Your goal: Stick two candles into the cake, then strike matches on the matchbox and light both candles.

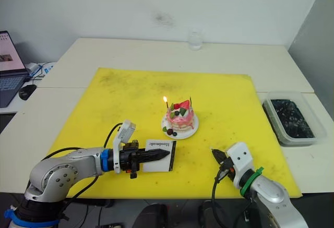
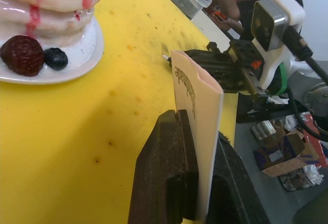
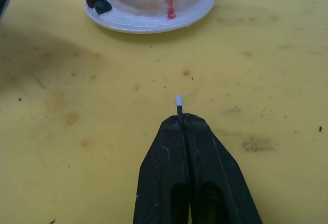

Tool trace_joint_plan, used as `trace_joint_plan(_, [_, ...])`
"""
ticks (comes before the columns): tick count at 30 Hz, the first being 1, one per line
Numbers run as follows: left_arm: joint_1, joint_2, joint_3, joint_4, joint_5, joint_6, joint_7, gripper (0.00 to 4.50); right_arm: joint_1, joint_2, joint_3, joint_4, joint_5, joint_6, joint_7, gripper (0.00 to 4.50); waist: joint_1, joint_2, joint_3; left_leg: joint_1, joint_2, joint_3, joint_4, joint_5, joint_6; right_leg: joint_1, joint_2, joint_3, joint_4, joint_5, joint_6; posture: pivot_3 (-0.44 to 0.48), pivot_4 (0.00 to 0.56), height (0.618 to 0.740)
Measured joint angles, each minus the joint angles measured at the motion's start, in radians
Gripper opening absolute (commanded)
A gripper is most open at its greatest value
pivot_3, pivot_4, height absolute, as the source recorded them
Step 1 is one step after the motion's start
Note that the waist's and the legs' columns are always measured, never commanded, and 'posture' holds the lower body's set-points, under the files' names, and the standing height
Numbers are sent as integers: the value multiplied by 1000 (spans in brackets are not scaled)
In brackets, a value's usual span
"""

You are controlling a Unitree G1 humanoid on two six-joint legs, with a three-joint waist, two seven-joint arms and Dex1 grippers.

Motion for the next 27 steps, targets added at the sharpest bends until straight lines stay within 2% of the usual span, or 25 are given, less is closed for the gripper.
trace_joint_plan(3, [-7, 1, -1, 0, 0, 1, -1, 0, -4, 10, 12, 40, -22, -61, 3, 656, 0, 0, 0, 0, 0, 0, -1, 0, 0, 0, 0, 0, 0, 0, 1, 0, 150, 740])
trace_joint_plan(6, [-7, 2, -2, 0, 0, 3, -2, 0, -9, 13, 20, 61, -28, -94, 4, 1614, 0, 0, 0, 0, 1, 0, -1, 0, 0, 0, 1, -1, 0, 0, 1, 0, 150, 740])
trace_joint_plan(26, [-17, 12, -19, -1, 0, 19, -2, 0, -9, 42, 33, 96, -63, -147, -1, 1614, 0, -1, -1, 1, 1, 0, -1, 0, 0, 0, 1, 0, 1, 0, 1, 0, 150, 740])
trace_joint_plan(27, [-17, 12, -19, -1, 0, 19, -2, 0, -9, 43, 33, 96, -63, -148, -1, 1452, 0, -1, -1, 1, 1, 0, -1, 0, 0, 0, 1, 0, 1, 0, 1, 0, 150, 740])
